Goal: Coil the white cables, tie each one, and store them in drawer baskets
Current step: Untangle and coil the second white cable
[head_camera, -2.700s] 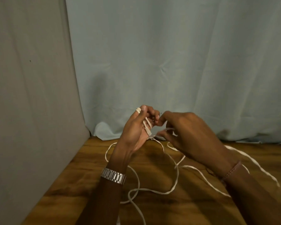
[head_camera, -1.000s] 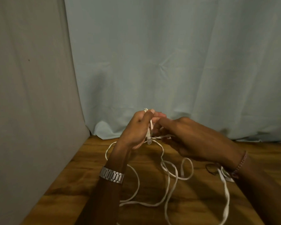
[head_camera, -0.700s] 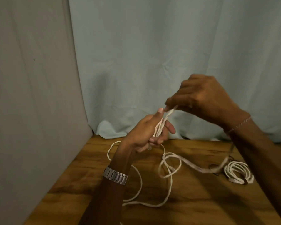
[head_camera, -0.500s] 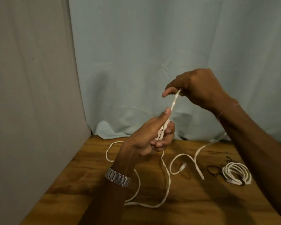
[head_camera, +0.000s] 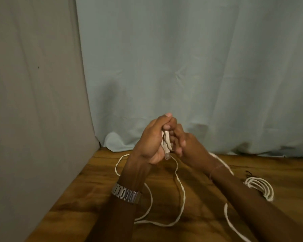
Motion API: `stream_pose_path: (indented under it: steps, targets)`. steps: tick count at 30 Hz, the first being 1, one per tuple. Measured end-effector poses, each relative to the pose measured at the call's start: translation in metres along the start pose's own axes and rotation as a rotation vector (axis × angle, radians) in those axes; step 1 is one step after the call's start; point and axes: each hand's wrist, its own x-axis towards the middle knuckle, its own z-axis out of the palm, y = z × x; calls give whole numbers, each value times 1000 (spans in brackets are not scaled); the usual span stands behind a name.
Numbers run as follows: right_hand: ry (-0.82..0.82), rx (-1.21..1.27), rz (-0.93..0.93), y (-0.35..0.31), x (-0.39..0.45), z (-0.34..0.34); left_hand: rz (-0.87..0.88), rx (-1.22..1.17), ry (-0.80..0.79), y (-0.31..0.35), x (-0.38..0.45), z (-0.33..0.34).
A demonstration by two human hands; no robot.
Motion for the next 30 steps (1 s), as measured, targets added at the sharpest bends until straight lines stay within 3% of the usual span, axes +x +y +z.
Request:
stream_pose_path:
  steps: [4,10,16,21,24,27,30]
  targets:
    - [85,-22,-144,-24,-25,15,36,-135,90,1,3,4]
    - [-59,-38,-50,-48,-41,9,183,-211,238,-1,10,-13]
    - [-93,-88,-21,-61,-49,-19,245,-57,326,-13,16,-19]
    - [55,-205,-128,-63,-37,-65,153,83,363,-13,14,-17]
    - [-22,-141,-255,-63,-22,-85,42,232,381,-17,12,-16]
    - [-103,-222,-357,-58,-7,-97,-34,299,293,-15,8,-16]
    - [-34,-427,-520,-46,10,-105,-73,314,182,-8,3,-12]
